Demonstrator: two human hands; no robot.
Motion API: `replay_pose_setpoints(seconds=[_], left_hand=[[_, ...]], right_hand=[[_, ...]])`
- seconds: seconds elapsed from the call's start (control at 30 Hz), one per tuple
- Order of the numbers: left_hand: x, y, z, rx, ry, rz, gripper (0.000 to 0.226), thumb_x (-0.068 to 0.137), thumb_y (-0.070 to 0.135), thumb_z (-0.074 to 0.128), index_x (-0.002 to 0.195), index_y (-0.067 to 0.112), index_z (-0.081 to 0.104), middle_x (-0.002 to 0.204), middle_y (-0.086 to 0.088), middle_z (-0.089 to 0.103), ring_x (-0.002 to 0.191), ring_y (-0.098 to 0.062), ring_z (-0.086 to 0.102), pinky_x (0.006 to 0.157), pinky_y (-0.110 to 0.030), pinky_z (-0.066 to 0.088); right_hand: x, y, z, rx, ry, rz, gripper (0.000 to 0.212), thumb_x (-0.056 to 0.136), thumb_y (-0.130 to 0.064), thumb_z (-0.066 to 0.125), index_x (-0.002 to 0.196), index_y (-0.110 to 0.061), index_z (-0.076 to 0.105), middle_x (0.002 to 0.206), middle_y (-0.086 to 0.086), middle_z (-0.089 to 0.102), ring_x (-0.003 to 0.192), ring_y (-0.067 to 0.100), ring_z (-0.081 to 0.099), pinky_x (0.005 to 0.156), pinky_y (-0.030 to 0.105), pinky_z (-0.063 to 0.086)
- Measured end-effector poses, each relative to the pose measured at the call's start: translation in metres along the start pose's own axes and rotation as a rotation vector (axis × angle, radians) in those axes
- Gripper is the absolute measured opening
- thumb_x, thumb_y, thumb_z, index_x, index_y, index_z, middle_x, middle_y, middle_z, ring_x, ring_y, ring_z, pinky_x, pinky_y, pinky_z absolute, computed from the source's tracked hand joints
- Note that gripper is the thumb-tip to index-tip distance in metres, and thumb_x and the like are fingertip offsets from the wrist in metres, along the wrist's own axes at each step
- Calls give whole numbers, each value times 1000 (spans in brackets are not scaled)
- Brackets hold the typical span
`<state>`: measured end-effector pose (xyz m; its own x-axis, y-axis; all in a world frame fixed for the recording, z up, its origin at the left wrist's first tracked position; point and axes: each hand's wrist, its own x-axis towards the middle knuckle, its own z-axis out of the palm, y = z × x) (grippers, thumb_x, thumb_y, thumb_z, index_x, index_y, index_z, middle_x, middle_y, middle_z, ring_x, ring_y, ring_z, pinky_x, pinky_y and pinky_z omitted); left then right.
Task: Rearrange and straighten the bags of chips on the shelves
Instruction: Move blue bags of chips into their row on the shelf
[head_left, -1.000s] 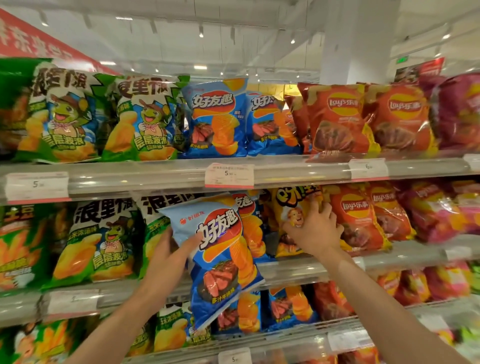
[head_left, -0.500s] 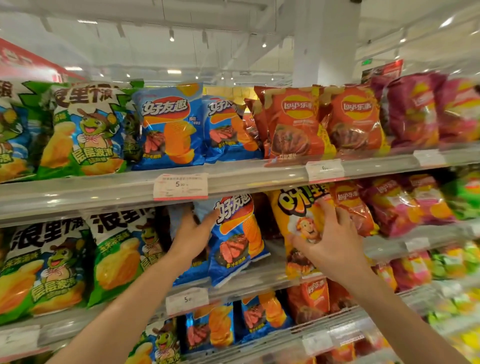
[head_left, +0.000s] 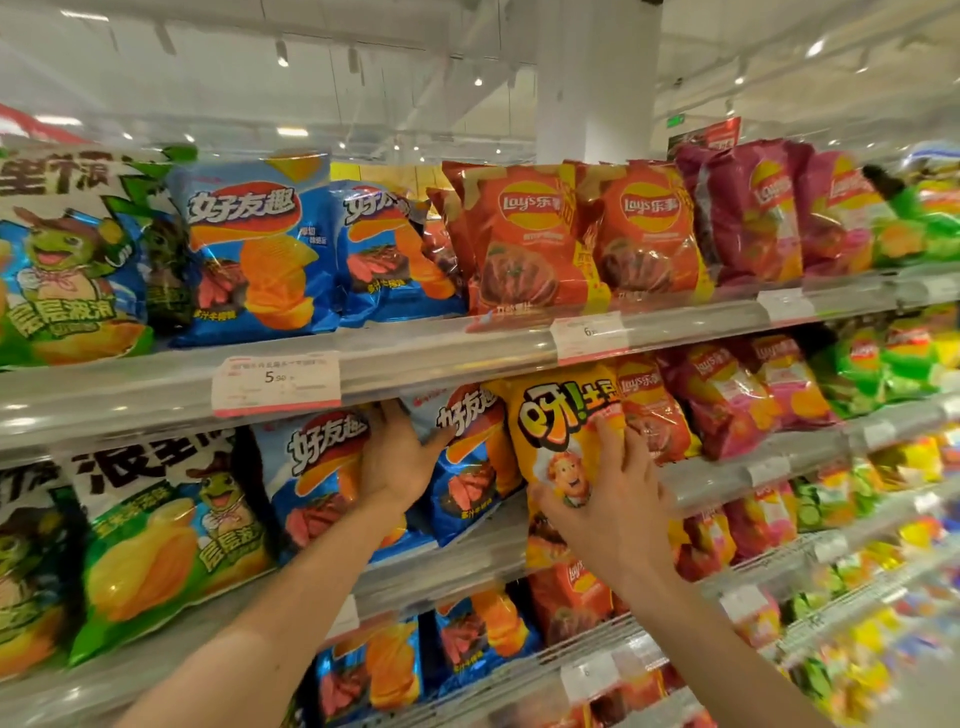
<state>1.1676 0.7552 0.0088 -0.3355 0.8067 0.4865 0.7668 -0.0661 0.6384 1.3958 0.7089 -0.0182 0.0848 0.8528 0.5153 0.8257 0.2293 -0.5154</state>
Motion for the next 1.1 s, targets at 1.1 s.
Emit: replay_pose_setpoints(seconds=[1.1], left_hand=[[-84,33,-50,-707,-424,-349,65,82,50,72,136,32,41,111,3,70,97,-17,72,88,-43,59]], right_hand=[[-35,-23,-9,313,-193,-243,104,69,-81,62,150,-44,9,156,-10,18,143,18,27,110,54,36]])
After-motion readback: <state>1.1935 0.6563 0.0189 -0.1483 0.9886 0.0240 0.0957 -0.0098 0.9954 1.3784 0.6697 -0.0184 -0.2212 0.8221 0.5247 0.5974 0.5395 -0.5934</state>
